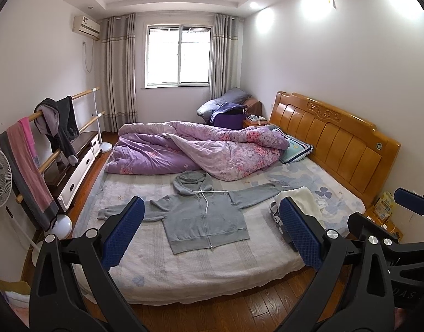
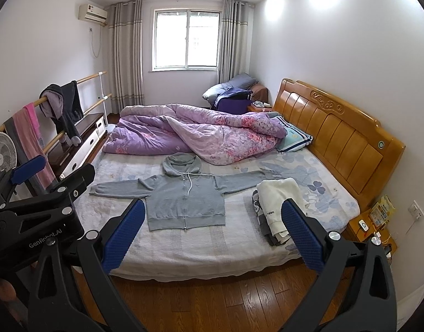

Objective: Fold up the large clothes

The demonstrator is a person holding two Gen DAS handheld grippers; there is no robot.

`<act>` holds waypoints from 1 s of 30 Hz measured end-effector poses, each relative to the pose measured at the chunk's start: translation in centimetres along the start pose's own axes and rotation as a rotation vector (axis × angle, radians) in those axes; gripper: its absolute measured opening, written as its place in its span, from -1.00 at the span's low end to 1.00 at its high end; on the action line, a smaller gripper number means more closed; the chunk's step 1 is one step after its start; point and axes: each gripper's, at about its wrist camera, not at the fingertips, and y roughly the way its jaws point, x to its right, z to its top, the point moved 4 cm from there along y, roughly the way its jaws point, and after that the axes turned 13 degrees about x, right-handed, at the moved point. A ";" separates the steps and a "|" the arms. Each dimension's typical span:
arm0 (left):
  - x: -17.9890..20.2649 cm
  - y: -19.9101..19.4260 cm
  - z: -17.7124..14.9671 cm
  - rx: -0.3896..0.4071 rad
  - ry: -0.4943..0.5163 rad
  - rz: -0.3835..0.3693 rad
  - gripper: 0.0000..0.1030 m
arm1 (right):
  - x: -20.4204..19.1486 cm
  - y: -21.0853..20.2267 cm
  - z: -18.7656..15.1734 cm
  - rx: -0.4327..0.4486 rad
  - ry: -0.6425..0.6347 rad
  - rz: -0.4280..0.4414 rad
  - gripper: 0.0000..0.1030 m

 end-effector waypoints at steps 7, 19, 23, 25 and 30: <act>0.0 0.2 0.0 -0.002 -0.002 0.000 0.90 | 0.0 0.1 -0.1 -0.002 0.001 -0.002 0.85; -0.2 0.2 0.1 -0.003 -0.001 -0.002 0.90 | 0.0 0.0 -0.4 -0.005 -0.001 -0.002 0.85; -0.1 0.2 0.1 -0.003 -0.002 -0.001 0.90 | 0.0 0.1 -0.4 -0.006 -0.001 -0.003 0.85; -0.1 0.1 0.1 -0.004 -0.003 -0.002 0.90 | 0.1 0.1 -0.4 -0.009 0.000 -0.004 0.85; -0.4 0.8 -0.1 -0.007 -0.003 -0.017 0.90 | 0.2 0.2 -0.5 -0.015 0.001 0.001 0.85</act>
